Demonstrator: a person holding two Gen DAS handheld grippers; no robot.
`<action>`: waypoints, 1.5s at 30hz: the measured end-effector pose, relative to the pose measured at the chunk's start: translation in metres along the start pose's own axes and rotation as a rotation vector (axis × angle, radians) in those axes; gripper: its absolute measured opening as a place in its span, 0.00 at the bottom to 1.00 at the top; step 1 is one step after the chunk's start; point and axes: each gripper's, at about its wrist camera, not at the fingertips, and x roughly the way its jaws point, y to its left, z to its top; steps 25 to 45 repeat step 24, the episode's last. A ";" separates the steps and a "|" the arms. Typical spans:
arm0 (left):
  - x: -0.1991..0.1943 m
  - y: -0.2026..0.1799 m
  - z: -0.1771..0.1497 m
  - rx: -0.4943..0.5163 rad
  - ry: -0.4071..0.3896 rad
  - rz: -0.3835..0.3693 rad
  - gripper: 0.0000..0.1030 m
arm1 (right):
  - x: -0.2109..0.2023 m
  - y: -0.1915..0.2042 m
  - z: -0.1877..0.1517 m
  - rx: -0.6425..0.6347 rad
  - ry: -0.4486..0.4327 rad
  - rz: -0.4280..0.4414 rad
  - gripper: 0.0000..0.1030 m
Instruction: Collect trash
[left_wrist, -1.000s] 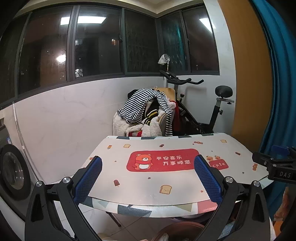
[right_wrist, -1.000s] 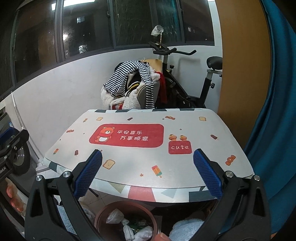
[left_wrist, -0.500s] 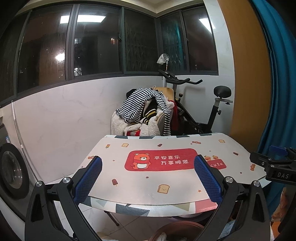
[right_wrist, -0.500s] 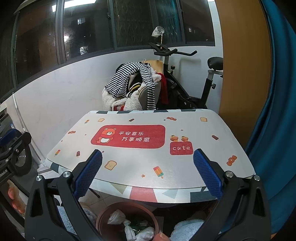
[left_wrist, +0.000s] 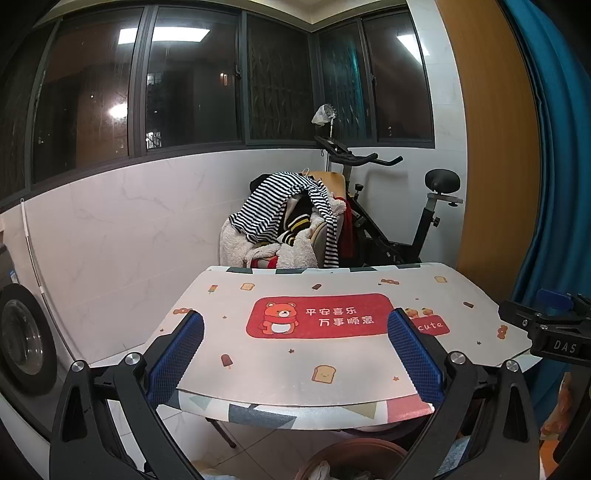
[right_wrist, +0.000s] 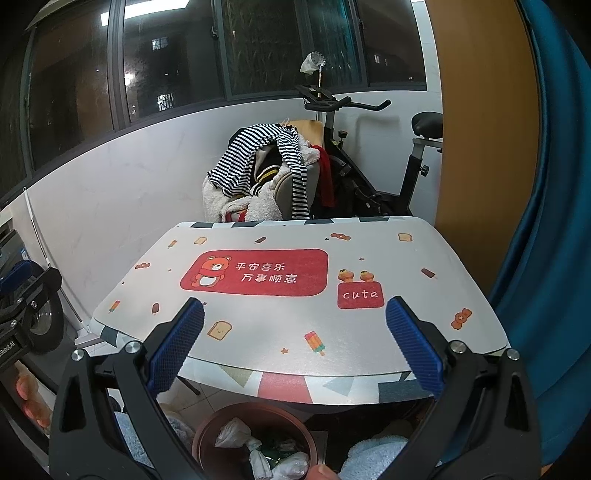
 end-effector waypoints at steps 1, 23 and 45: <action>0.000 0.000 0.000 0.000 -0.001 -0.001 0.94 | 0.000 0.000 0.000 0.000 0.000 0.000 0.94; 0.005 0.002 -0.005 -0.019 0.007 0.010 0.94 | -0.003 0.000 -0.002 0.003 0.011 -0.006 0.94; 0.006 0.002 -0.006 -0.024 0.007 0.011 0.94 | -0.002 0.000 -0.002 0.004 0.012 -0.005 0.94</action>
